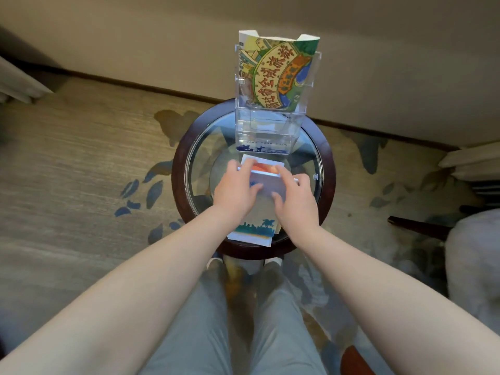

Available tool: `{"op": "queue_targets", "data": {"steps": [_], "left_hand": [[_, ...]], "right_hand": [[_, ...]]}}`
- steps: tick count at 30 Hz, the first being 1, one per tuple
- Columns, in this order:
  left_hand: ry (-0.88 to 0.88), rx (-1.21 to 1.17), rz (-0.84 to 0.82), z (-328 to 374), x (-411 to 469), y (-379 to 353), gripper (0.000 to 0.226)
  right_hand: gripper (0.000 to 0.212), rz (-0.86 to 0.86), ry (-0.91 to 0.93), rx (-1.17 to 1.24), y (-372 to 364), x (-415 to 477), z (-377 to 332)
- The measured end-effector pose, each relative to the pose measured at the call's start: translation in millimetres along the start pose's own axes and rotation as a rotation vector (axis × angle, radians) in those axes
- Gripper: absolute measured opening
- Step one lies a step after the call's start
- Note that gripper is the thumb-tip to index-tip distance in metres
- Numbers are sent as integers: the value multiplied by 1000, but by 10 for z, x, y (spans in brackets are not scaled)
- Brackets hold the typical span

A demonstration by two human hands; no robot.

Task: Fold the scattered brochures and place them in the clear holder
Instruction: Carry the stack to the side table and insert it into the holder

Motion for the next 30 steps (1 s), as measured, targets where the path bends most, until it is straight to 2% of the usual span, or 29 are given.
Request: {"op": "queue_targets", "data": {"steps": [2, 5, 9, 13, 19, 24, 27, 30], "left_hand": [[-52, 182, -23, 125, -1, 4, 30], [-158, 450, -70, 324, -81, -47, 24], [-373, 678, -113, 575, -256, -85, 40], [-433, 724, -88, 755, -350, 203, 42], [-499, 739, 155, 1338, -366, 1154, 21], [-437, 695, 333, 1888, -205, 1970, 22], [-363, 582, 341, 2021, 25, 2251, 19], [-320, 572, 303, 2107, 255, 2365, 16]], "right_hand": [[47, -4, 74, -100, 63, 6, -47], [32, -112, 78, -288, 76, 11, -34], [41, -249, 117, -477, 99, -85, -144], [50, -229, 249, -542, 346, -166, -411], [34, -98, 416, -564, 1143, 37, -1167], [39, 27, 470, -587, 1914, 360, -1703], [48, 33, 481, -584, 2128, 563, -1865], [49, -8, 461, -590, 2190, 755, -1919]]}}
Point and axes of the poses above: each hand's wrist, its own x-axis towards the middle knuckle, its own y-axis out of the back of the hand, z = x × y, the point moved 9 cm from there along x, towards the middle knuckle, and after that the axes turned 1 degree about -y, right-handed, at the moved point
